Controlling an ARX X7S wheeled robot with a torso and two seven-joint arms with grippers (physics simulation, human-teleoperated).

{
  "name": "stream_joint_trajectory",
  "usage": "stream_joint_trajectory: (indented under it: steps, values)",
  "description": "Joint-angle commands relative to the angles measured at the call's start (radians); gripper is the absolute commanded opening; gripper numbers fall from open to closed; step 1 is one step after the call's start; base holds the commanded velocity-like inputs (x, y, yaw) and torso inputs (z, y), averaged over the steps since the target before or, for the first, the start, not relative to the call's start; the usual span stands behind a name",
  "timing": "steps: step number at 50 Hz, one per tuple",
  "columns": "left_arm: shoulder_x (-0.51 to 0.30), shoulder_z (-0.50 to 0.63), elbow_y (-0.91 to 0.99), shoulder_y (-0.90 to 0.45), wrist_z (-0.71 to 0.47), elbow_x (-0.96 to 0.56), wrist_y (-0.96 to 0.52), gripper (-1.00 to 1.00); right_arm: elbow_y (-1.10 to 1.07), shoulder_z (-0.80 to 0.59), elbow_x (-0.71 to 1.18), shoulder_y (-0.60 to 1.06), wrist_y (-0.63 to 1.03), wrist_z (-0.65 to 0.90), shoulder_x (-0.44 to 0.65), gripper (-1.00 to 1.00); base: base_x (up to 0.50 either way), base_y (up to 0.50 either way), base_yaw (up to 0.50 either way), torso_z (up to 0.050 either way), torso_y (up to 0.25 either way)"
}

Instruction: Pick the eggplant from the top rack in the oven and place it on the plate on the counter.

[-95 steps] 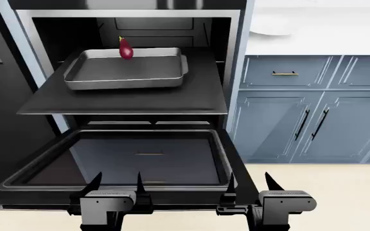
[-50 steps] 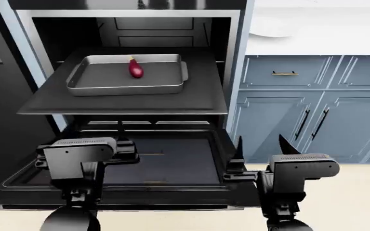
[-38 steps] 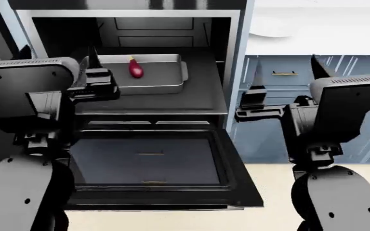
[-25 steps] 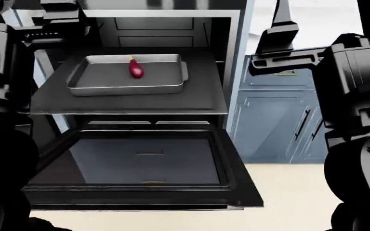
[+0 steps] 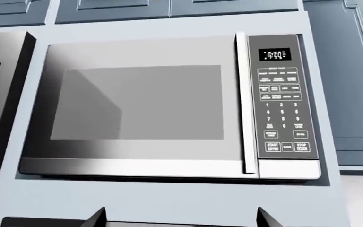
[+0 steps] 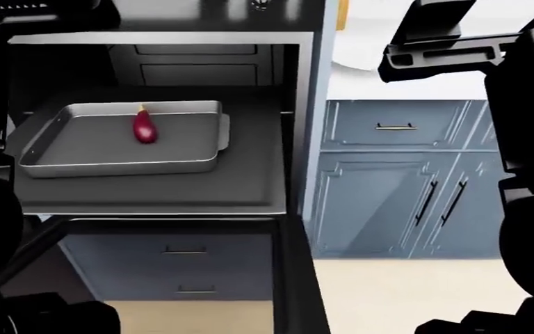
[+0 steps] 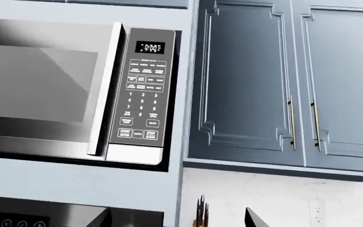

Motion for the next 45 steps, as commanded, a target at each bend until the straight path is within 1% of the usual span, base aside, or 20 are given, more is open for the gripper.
stream_joint_trajectory:
  steps: [1, 4, 28, 45]
  values:
    - [0.011, -0.01, 0.016, -0.014, -0.01, -0.027, -0.027, 1.0, -0.013, 0.002, 0.044, 0.008, -0.002, 0.016, 0.012, 1.0, 0.45, -0.32, 0.0, 0.0, 0.0]
    - [0.011, -0.011, 0.015, -0.013, -0.015, -0.032, -0.027, 1.0, -0.012, -0.001, 0.06, 0.009, -0.002, 0.033, 0.022, 1.0, 0.43, 0.11, 0.0, 0.0, 0.0]
    - [0.015, -0.013, 0.013, -0.008, -0.049, -0.082, -0.024, 1.0, -0.001, 0.008, 0.158, -0.012, -0.037, 0.106, 0.058, 1.0, 0.29, 0.48, 0.0, 0.0, 0.001]
    - [0.024, -0.044, 0.032, -0.039, -0.075, -0.139, -0.066, 1.0, 0.0, 0.033, 0.206, -0.017, -0.041, 0.133, 0.059, 1.0, 0.18, 0.5, 0.0, 0.0, 0.0]
